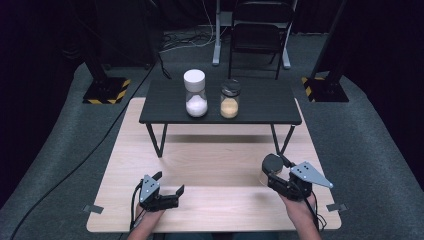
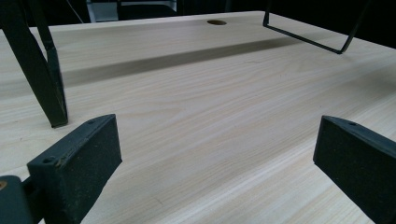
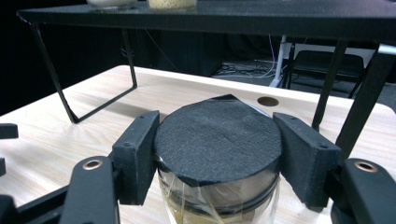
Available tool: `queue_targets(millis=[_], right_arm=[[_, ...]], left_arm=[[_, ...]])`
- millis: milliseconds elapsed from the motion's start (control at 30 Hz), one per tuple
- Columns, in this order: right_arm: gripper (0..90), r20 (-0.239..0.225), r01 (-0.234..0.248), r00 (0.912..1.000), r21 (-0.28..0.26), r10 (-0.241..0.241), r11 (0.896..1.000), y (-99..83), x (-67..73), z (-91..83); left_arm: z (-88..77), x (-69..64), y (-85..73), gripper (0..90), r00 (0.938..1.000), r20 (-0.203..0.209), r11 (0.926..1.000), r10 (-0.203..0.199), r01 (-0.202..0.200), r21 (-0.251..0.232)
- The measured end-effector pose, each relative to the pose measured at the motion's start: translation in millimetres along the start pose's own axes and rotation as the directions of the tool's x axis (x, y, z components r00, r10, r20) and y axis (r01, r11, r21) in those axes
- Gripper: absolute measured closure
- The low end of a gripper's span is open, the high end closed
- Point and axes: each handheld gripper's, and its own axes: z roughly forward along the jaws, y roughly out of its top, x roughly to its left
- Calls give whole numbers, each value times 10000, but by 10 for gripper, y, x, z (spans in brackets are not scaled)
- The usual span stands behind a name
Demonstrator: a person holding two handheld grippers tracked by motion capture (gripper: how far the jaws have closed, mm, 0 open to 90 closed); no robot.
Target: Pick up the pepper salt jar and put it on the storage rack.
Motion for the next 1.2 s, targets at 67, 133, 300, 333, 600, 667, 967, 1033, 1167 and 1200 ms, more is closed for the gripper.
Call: queue_targets(millis=[67,133,300,333,600,667,967,1033,1167,1200], right_arm=[[337,-22,-22,10000,-51,22,10000,36,3,-1],[337,-12,30,10000,-79,-30,10000,76,12,-2],[337,-68,135,9999,-208,-136,9997,165,21,-18],[337,-90,112,9999,-216,-114,9997,179,22,-23],[337,-124,120,9998,-452,-126,9989,289,2,-88],[337,-112,110,9999,-495,-115,9987,318,-10,-93],[338,-218,212,9995,-596,-225,9980,406,-19,-60],[337,-242,242,9994,-614,-257,9978,438,-13,-46],[337,-299,363,9988,-657,-383,9972,512,2,-28],[337,-293,378,9988,-690,-399,9969,531,5,-24]], left_arm=[[1,1,1,4,10000,-13,10000,3,-3,34],[1,-2,1,5,10000,-15,10000,20,-20,17],[1,-1,1,5,10000,-5,10000,32,-32,23],[0,-2,1,5,10000,-4,10000,34,-34,21],[0,-6,1,5,10000,-24,10000,83,-83,30],[0,-8,1,5,9999,-34,9999,98,-98,29],[2,-7,1,6,10000,-31,9999,95,-95,44],[3,-8,2,6,9999,-32,9999,101,-101,50],[3,-6,2,6,10000,-25,9999,87,-87,60],[3,-6,2,6,10000,-27,9999,87,-87,62]])
